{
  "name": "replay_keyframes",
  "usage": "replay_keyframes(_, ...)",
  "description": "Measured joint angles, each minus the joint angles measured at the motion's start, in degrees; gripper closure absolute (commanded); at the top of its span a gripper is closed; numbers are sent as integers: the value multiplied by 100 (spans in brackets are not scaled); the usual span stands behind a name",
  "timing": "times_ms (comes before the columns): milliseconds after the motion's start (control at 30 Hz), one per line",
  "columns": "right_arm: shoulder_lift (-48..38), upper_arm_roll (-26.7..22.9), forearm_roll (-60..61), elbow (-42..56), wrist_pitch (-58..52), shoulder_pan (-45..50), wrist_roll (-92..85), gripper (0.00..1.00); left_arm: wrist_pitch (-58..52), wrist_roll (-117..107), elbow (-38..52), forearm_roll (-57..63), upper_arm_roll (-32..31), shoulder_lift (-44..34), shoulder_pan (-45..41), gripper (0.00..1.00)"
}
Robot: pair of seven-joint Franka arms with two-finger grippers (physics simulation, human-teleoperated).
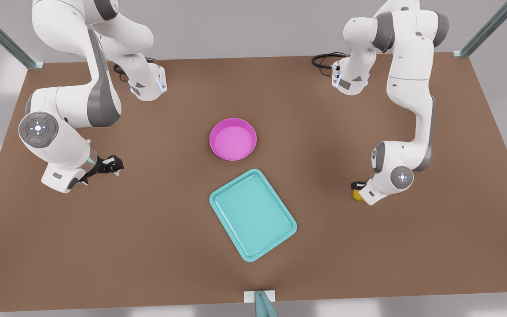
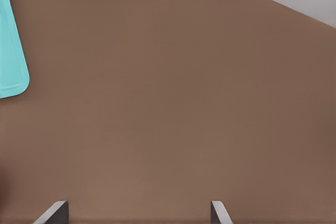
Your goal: Place the orange on the plate with the left arm and the plate on the tray with the right arm
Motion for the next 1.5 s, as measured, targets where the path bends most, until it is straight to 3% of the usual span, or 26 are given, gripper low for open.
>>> replay_keyframes(433, 0, 0, 27, -14, 2, 2, -31, 0, 804, -141, -26, -15, -7, 537, -88, 0)
replay_keyframes(500, 6, 0, 28, -14, 2, 2, -35, 0, 834, -159, -26, -10, -8, 581, -88, 29)
replay_keyframes(600, 9, 0, 28, -14, 2, 2, -39, 0, 865, -269, -25, 67, -37, 618, -86, 45)
replay_keyframes(667, 8, 0, 28, -14, 2, 2, -42, 0, 878, -327, -26, 74, -46, 608, -87, 49)
replay_keyframes(867, 9, 0, 28, -14, 2, 2, -49, 0, 644, -545, 17, 96, -150, 321, -157, 47)
replay_keyframes(1000, 9, 0, 28, -14, 2, 2, -52, 0, -193, -906, 1075, 84, -394, 308, -1233, 46)
replay_keyframes(1100, 9, 0, 28, -14, 2, -7, -55, 0, -915, -1409, 1970, -34, -1348, 617, -1908, 46)
replay_keyframes(1167, 9, 0, 28, -14, 2, -22, -57, 0, -1238, -1794, 2352, -87, -1545, 900, -2504, 46)
replay_keyframes(1367, 24, 0, 28, -14, 2, -15, -62, 0, -1733, -2814, 2547, -648, -1708, 1139, -3417, 44)
replay_keyframes(1400, 25, 0, 28, -15, 2, -16, -62, 0, -1770, -2957, 2548, -733, -1710, 1159, -3484, 0)
replay_keyframes(1500, 27, 0, 28, -19, 2, -17, -64, 0, -1850, -3321, 2516, -866, -1686, 1160, -3548, 0)
